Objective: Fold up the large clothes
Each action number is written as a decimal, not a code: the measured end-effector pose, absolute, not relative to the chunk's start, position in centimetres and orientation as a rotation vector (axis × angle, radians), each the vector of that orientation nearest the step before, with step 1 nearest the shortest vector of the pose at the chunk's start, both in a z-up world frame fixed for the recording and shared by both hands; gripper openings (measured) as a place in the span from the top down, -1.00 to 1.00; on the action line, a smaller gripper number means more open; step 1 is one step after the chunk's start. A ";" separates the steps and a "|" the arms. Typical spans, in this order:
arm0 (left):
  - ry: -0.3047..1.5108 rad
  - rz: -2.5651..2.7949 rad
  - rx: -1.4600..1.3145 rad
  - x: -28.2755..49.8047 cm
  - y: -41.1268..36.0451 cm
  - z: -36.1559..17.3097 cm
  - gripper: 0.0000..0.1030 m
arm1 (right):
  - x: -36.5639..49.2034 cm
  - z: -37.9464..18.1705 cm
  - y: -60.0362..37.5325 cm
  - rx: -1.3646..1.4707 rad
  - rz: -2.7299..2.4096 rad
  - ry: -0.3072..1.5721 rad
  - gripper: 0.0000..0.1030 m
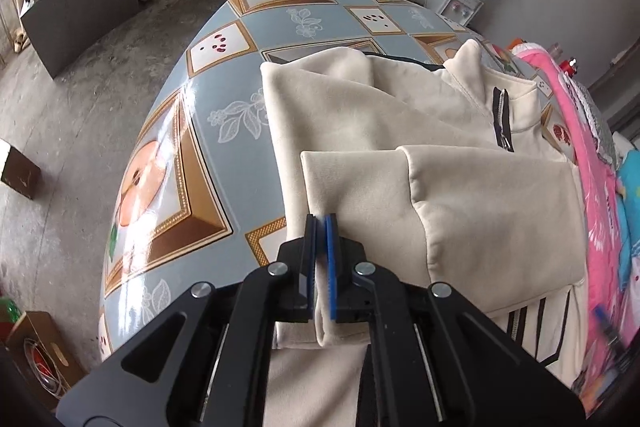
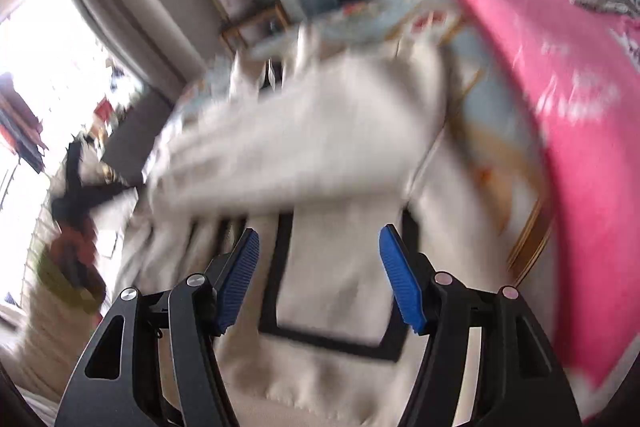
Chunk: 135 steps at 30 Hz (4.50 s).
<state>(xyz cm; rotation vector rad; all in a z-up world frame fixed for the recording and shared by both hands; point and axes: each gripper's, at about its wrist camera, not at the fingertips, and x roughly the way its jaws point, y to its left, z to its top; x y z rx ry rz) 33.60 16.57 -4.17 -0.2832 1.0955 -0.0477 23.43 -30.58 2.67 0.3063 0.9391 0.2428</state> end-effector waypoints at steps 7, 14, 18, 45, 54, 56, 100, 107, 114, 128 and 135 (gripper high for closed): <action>1.083 -0.037 -0.242 33.5 16.1 -4.6 0.91 | 36.1 1.9 -35.6 0.315 0.059 1.006 -0.20; 1.080 -0.028 -0.199 33.5 15.7 -4.7 0.90 | 43.1 -2.8 -38.2 0.380 -0.007 1.073 0.17; 1.073 -0.031 -0.184 33.5 15.6 -4.7 0.90 | 42.7 -1.2 -36.2 0.281 0.033 1.009 0.87; 1.058 -0.152 -0.018 32.9 11.6 -5.1 0.67 | 34.5 -3.4 -25.6 -0.074 0.124 1.091 -0.10; 0.970 -0.204 0.022 29.2 10.5 -1.6 0.13 | 31.4 -0.6 -25.9 -0.010 0.110 1.047 -0.53; 1.061 -0.208 0.059 29.5 9.2 -3.9 0.08 | 31.8 -2.9 -25.0 -0.044 0.088 1.098 -0.53; 1.093 -0.307 -0.530 4.3 20.0 -11.9 0.45 | 8.6 -5.0 -24.0 -0.012 0.003 0.955 -0.89; 1.015 -0.414 -0.360 1.5 18.2 -7.3 0.75 | 8.6 -5.0 -24.0 -0.017 0.008 0.953 -0.89; 1.023 -0.418 -0.340 3.2 17.4 -6.4 0.71 | 8.5 -5.0 -24.0 -0.022 0.018 0.951 -0.89; 1.077 -0.364 -0.401 4.8 18.5 -8.8 0.38 | 7.7 -4.0 -24.6 0.003 0.094 0.989 -0.89; 1.078 -0.368 -0.367 4.4 18.8 -8.5 0.74 | 3.4 -2.7 -27.6 0.041 0.060 1.011 -0.89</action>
